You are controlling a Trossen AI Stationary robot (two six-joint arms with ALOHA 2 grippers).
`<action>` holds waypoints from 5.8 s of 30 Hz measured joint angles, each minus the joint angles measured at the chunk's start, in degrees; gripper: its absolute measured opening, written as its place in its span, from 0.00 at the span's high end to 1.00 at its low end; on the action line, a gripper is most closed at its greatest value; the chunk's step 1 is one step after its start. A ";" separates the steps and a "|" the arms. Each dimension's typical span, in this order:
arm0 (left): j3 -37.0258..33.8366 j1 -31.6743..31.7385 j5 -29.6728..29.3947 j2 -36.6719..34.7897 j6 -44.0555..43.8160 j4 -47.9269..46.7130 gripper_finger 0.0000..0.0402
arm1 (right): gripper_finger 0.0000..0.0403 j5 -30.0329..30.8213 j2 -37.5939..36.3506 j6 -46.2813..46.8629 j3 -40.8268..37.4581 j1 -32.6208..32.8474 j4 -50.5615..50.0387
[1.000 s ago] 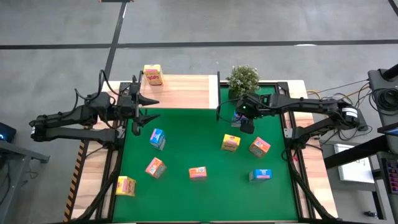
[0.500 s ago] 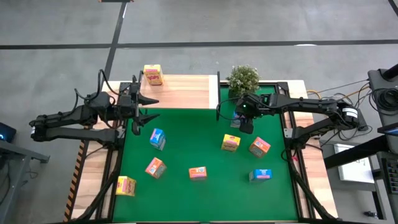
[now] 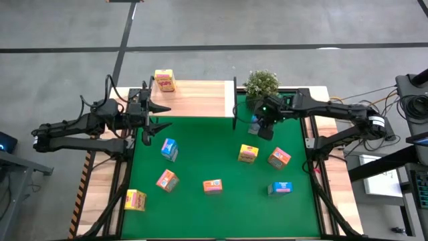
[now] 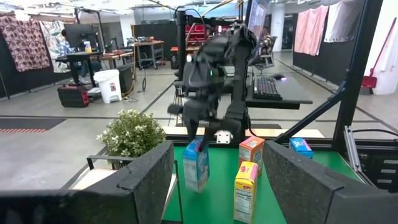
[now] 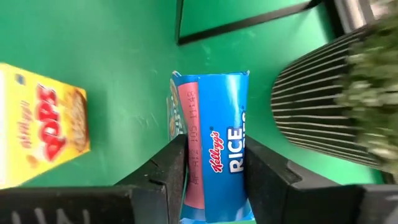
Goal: Stack cereal on shelf
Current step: Put the top right blue cereal box on the shelf
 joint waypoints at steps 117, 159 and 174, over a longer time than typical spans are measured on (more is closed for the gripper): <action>0.02 0.02 0.02 -0.48 5.97 0.85 0.42 | 0.98 8.41 36.55 -14.69 27.85 0.45 35.63; 0.02 0.00 0.04 -0.44 7.22 0.87 0.42 | 0.98 8.25 36.46 -21.78 27.68 -3.23 42.87; 0.02 0.01 0.02 -0.44 8.14 0.93 0.42 | 0.98 8.09 30.59 -13.60 27.68 -5.98 26.65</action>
